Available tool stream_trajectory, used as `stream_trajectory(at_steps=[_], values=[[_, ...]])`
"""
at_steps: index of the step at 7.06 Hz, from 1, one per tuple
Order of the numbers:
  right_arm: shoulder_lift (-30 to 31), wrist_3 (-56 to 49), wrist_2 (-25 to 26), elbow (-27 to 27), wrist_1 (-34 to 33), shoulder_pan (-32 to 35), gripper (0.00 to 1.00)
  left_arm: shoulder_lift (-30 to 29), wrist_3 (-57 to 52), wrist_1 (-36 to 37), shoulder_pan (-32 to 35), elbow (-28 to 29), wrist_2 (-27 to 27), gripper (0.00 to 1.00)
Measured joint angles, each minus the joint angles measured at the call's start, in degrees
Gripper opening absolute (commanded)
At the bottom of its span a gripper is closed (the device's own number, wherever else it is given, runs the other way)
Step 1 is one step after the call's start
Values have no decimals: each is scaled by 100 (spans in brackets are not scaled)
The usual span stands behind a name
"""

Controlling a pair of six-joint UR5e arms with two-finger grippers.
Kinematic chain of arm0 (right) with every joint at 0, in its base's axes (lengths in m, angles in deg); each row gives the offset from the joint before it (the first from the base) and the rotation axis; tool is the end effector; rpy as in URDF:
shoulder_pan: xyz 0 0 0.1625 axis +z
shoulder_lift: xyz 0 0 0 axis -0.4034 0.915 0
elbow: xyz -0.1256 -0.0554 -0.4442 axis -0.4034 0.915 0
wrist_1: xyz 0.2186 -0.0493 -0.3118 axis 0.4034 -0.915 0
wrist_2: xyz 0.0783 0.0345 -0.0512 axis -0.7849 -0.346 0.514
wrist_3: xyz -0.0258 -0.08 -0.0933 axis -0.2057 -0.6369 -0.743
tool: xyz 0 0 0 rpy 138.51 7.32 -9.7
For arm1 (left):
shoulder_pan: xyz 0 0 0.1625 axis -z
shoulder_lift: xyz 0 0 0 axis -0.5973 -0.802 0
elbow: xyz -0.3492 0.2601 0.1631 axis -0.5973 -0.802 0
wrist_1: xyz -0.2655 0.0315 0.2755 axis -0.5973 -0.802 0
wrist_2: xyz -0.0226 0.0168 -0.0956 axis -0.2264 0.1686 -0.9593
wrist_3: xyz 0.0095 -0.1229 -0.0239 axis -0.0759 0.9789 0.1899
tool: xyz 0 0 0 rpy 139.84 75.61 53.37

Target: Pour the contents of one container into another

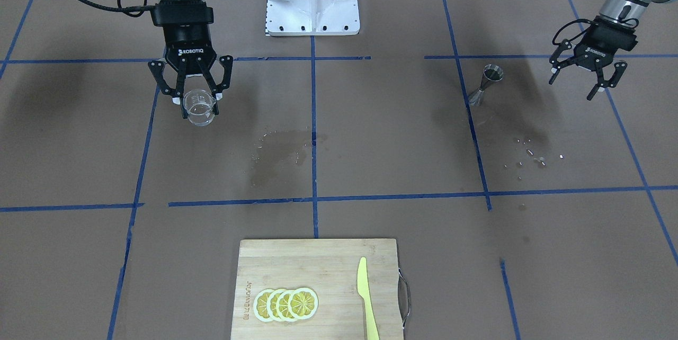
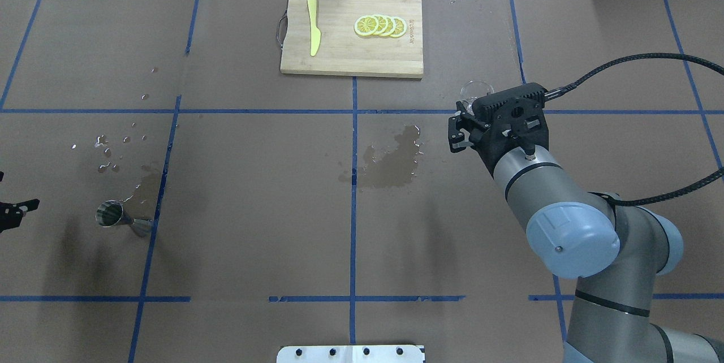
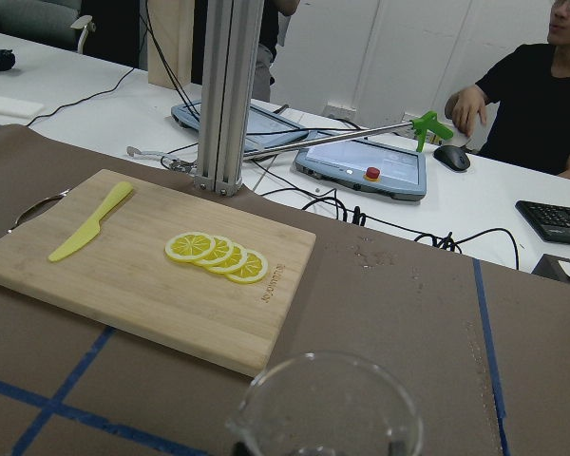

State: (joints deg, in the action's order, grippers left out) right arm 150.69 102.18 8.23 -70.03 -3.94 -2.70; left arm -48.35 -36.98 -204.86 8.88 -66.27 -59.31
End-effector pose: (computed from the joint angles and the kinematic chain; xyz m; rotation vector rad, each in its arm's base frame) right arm -0.3981 -0.3798 0.3412 1.0470 -0.6380 0.1081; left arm 0.1556 -0.3131 0.6514 0.7971 0.8490 0.3187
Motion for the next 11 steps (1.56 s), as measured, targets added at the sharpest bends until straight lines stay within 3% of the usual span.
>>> stream_trajectory(at_steps=[3,5,7,11], values=[[379,93,123,305,721,-3,0,-832,-8,1027,1491,-6,-1773,99],[546,271,332,676,1280,-14,0,-1387,-7,1915,2066,-22,-2581,100],[869,469,540,880,1812,-108,0,-1897,-6,2985,2222,-25,-2769,100],[1230,1157,1221,1015,2107,-679,0,-2169,-123,3870,2214,8,-2751,100]])
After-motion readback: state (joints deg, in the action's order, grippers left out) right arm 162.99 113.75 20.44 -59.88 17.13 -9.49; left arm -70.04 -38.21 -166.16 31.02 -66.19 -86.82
